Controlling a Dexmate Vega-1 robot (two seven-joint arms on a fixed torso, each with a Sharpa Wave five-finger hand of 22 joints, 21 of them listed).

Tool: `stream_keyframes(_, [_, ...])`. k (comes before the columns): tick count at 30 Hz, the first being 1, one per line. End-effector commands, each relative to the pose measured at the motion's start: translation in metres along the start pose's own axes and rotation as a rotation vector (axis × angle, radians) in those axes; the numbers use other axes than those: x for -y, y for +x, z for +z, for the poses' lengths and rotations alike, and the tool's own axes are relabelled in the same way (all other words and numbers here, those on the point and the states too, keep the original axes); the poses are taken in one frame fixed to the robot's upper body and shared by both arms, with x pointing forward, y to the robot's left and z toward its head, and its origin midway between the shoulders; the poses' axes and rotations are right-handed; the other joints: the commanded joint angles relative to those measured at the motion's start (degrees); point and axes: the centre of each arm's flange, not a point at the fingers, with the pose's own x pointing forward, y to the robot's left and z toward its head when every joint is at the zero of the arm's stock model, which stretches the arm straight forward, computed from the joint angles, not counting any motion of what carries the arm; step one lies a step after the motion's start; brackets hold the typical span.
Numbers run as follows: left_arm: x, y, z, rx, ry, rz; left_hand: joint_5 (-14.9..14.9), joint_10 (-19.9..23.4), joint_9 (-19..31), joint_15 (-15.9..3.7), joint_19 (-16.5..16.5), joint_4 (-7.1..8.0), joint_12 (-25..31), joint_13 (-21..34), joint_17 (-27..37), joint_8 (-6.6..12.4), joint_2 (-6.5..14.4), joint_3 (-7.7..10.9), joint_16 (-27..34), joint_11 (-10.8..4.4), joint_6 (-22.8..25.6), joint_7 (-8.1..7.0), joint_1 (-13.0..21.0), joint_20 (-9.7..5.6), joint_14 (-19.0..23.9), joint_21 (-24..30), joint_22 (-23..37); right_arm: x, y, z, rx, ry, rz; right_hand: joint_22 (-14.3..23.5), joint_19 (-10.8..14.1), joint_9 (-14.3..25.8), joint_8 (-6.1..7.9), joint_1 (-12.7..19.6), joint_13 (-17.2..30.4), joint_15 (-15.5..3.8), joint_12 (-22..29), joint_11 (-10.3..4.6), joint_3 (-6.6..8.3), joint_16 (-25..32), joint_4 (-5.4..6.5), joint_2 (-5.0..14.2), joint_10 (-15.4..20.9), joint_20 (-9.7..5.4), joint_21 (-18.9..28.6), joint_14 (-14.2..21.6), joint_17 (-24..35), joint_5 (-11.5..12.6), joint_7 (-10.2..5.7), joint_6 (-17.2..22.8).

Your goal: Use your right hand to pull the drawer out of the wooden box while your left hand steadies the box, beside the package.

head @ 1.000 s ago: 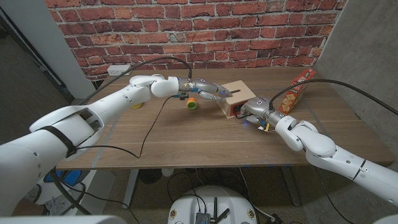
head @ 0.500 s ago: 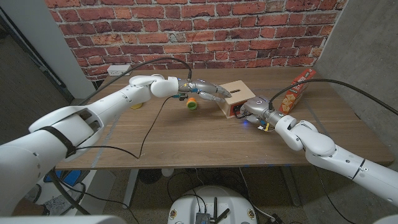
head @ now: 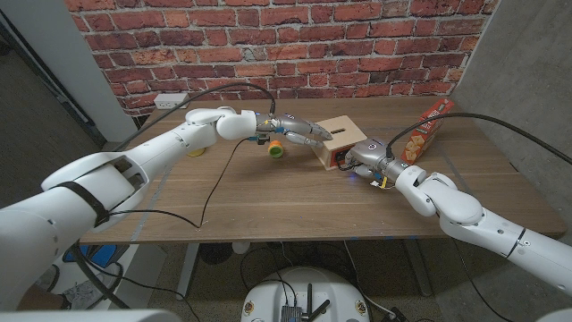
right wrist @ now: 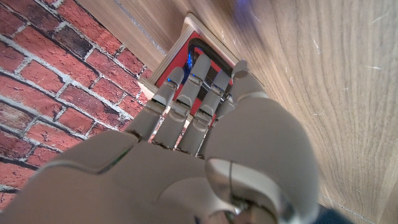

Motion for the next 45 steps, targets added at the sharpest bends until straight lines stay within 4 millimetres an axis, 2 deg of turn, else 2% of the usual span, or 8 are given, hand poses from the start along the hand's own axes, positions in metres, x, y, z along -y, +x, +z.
stream_keyframes(1, [0.002,-0.001,0.000,-0.005,-0.005,-0.012,0.4,0.7,0.2,-5.62,0.3,-0.12,0.2,0.1,0.1,0.44,4.9,0.38,0.3,0.06,0.7,0.07,0.5,-10.31,0.6,0.2,0.1,0.000,-0.003,0.000,0.005,-0.008,0.008,0.1,0.3,0.2,0.48,0.1,0.2,-4.20,0.1,-0.16,0.55,0.1,0.00,0.39,0.7,-7.59,-0.3,0.6,0.2,0.3,0.00,0.9])
stream_keyframes(45, [0.005,-0.002,-0.002,-0.012,-0.019,-0.034,0.5,1.2,0.2,-5.50,0.8,-0.15,-0.2,0.1,0.1,0.04,4.7,0.43,0.1,-0.07,1.0,0.10,0.5,-10.32,1.1,0.1,0.1,-0.001,-0.018,-0.003,0.000,-0.017,0.034,0.1,0.3,0.1,0.53,-0.2,0.1,-4.28,-0.1,-0.10,1.05,-0.2,-0.02,0.33,1.1,-7.60,-0.3,0.9,0.4,0.3,-0.02,1.3])
